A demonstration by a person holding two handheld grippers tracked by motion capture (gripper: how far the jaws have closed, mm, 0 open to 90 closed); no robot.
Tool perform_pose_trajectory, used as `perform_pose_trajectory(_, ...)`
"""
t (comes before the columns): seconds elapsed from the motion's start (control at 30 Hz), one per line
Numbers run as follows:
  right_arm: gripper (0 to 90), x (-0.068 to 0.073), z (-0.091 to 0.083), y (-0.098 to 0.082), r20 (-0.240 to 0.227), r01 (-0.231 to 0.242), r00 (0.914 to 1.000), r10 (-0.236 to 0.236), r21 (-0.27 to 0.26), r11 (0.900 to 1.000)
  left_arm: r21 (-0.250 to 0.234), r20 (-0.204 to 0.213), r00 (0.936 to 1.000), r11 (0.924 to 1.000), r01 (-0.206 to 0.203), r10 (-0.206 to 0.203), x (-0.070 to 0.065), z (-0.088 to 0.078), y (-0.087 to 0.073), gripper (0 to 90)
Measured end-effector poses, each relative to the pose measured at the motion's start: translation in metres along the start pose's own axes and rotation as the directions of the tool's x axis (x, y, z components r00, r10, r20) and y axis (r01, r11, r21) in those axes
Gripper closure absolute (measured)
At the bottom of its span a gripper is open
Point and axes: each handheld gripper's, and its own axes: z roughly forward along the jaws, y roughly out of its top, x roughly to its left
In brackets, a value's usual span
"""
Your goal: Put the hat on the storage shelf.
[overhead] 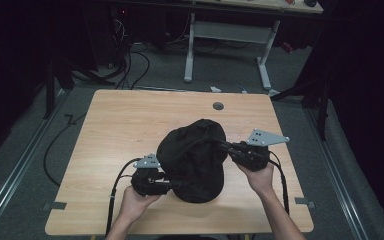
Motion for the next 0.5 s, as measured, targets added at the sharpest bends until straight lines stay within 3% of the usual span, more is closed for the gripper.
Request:
perform_pose_trajectory(0.23,83.7,-0.002,0.003,0.002,0.015,-0.011,0.9998,0.011,0.003,1.0,0.003,0.063,0.9976,0.9997,0.026,-0.026,-0.003,-0.008,0.003,75.4)
perform_pose_trajectory(0.5,79.2,-0.006,0.007,0.002,0.023,-0.031,0.9993,0.031,0.012,0.999,0.026,0.145,0.989,0.9994,0.024,-0.027,-0.013,-0.013,0.002,85.7)
